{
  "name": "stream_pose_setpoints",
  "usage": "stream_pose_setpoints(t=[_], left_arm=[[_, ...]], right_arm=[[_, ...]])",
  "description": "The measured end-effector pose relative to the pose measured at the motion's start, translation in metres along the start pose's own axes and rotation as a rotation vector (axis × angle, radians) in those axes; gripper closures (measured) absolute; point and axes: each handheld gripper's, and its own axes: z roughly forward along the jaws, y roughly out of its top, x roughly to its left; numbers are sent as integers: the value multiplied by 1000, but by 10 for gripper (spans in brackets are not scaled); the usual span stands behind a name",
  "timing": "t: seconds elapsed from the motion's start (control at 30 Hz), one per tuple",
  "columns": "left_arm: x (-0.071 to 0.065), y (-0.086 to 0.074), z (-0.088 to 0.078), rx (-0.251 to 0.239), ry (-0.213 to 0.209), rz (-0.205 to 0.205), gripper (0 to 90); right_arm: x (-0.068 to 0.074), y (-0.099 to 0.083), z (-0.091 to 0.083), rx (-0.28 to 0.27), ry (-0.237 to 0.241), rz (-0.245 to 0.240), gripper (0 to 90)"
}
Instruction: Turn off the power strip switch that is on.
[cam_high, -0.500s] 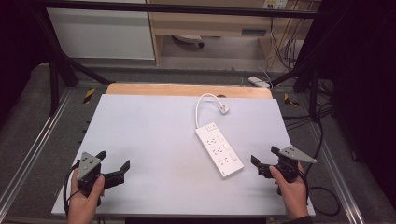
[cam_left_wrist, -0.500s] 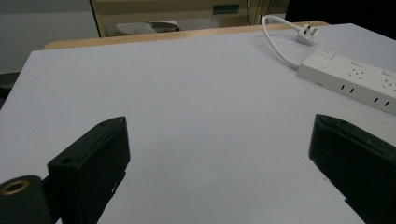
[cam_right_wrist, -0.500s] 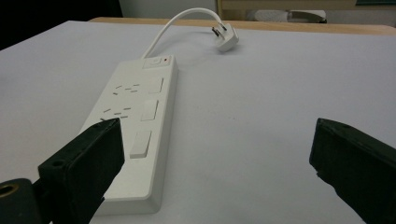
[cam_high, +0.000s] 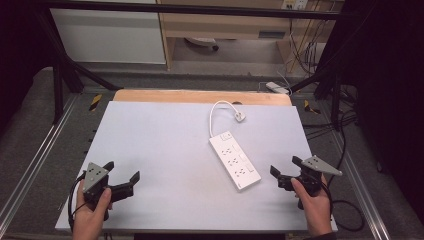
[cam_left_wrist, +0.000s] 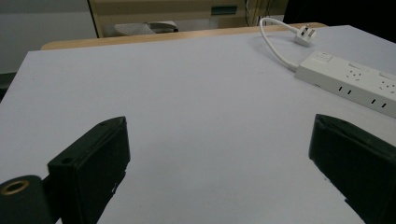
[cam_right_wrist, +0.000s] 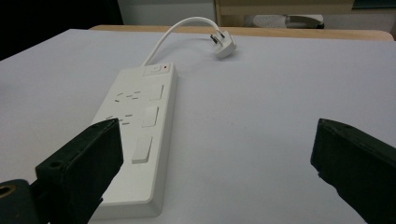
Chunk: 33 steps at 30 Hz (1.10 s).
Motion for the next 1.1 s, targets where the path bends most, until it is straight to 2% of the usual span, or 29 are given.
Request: stream_pose_setpoints(t=[0.2,0.43,0.9,1.1], left_arm=[[0,0,0,-1,1,11,53],[0,0,1,3,-5,6,53],[0,0,1,5,-6,6,53],[0,-1,1,9,-7,8,53]], right_arm=[[2,1,-3,6,-11,-8,25],[0,3,-9,-16,-53,18,24],[4,12,-18,-36,-43,8,39],[10,23,-24,-70,-43,6,65]])
